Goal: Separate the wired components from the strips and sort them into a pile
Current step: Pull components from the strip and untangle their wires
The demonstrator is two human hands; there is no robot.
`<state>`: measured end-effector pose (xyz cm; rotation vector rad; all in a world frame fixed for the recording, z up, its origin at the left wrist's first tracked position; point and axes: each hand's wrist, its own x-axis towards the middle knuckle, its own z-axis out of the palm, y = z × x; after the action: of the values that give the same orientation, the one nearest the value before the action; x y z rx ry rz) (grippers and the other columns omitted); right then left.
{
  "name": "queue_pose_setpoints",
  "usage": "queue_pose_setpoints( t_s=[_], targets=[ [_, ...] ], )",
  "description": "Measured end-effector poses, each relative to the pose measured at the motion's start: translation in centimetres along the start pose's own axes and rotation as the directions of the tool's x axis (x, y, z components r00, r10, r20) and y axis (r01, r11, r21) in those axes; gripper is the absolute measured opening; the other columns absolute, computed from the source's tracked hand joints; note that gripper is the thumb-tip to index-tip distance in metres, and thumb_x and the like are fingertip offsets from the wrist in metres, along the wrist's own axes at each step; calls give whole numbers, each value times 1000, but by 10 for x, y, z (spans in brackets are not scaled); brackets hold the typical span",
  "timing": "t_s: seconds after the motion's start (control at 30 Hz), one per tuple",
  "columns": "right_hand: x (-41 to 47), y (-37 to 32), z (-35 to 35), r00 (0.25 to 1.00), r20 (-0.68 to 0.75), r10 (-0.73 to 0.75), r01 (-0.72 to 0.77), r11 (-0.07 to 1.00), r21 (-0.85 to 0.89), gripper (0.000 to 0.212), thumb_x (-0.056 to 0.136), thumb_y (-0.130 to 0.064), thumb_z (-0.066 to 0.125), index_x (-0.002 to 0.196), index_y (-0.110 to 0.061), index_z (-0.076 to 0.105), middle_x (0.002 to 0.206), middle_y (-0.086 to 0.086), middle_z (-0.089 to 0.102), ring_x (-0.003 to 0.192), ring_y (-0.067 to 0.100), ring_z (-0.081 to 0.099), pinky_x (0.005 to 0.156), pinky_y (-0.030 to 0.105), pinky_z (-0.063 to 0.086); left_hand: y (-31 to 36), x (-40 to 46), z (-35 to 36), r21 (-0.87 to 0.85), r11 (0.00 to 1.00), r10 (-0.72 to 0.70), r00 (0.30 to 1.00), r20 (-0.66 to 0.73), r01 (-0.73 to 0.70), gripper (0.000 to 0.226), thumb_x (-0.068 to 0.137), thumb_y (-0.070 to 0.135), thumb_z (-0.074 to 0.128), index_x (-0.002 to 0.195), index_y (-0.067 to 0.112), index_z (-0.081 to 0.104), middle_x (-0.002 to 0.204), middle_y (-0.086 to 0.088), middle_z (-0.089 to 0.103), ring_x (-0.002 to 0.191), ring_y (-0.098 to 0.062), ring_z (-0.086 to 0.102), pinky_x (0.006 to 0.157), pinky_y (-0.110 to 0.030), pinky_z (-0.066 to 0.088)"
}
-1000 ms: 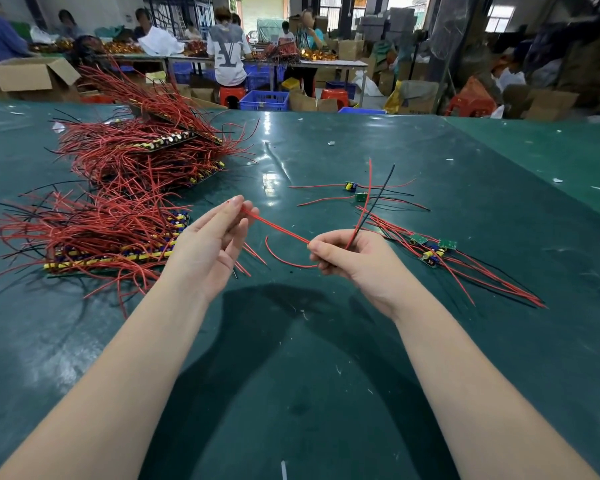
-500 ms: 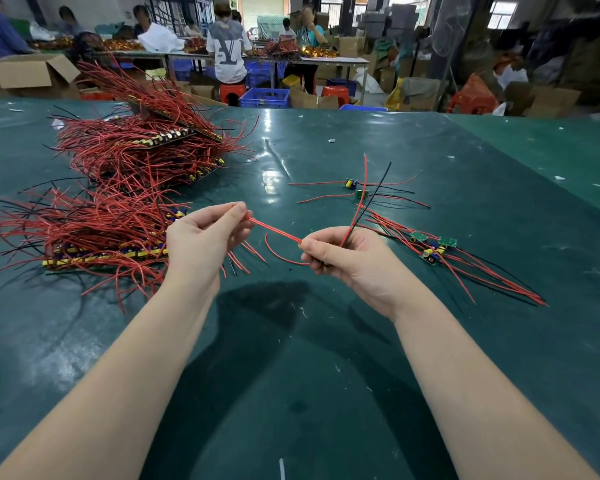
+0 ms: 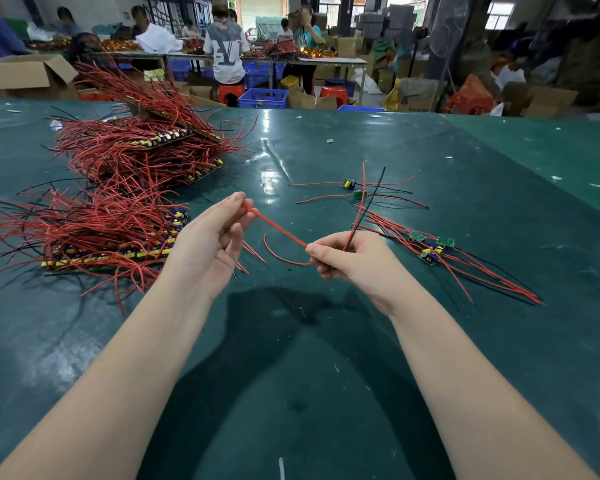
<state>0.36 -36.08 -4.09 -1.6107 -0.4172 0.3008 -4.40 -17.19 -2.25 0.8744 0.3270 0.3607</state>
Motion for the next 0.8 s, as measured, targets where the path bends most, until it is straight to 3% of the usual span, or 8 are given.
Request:
queue_pose_setpoints(
  t_s=[0.07,0.23,0.4,0.53,0.67,0.8],
  targets=[
    [0,0,-1,1000,-5,2,-2,1000,0,9,87,-8,69,78,-11,71,63,-3,68,53,4,59,56,16,51,0,-1,0,-26,999,-21,1000,14,21,29,88,13,67,61,16,77,74,3,74,70,-4,70,48,-6,46],
    [1,-2,-2,997,77,-5,-11,978,210,10,86,-8,67,78,-12,72,67,0,69,58,6,60,61,17,51,-1,3,-2,-29,1000,-10,999,-46,9,6,87,11,67,82,10,69,74,1,73,65,-4,69,48,-6,46],
    [-1,-5,1,989,149,-18,-35,937,347,7,69,-19,71,70,-12,75,66,2,69,56,7,60,58,16,50,-4,2,-1,-7,1000,14,998,-54,-15,7,88,9,67,81,8,69,71,1,73,66,-5,70,53,-7,48],
    [0,-4,2,995,95,-5,-27,940,341,6,84,-9,66,81,-8,71,67,1,69,55,7,59,57,17,50,0,4,-3,-106,994,-33,999,-14,31,21,87,12,68,67,13,75,75,0,73,68,-5,69,55,-9,51],
    [3,-5,-1,997,79,25,-56,902,428,13,92,-5,57,95,-6,69,80,5,72,59,9,62,60,19,53,0,4,-2,-147,989,-3,1000,-16,0,6,88,14,67,82,13,69,76,2,73,70,-4,69,62,-11,54],
    [6,-3,-1,998,29,55,-62,878,475,18,94,3,51,97,-3,68,84,9,67,62,13,65,62,20,55,-1,7,-3,-190,981,28,997,-71,-41,3,87,12,68,85,12,66,75,1,73,70,-5,69,65,-13,54]
  ],
)
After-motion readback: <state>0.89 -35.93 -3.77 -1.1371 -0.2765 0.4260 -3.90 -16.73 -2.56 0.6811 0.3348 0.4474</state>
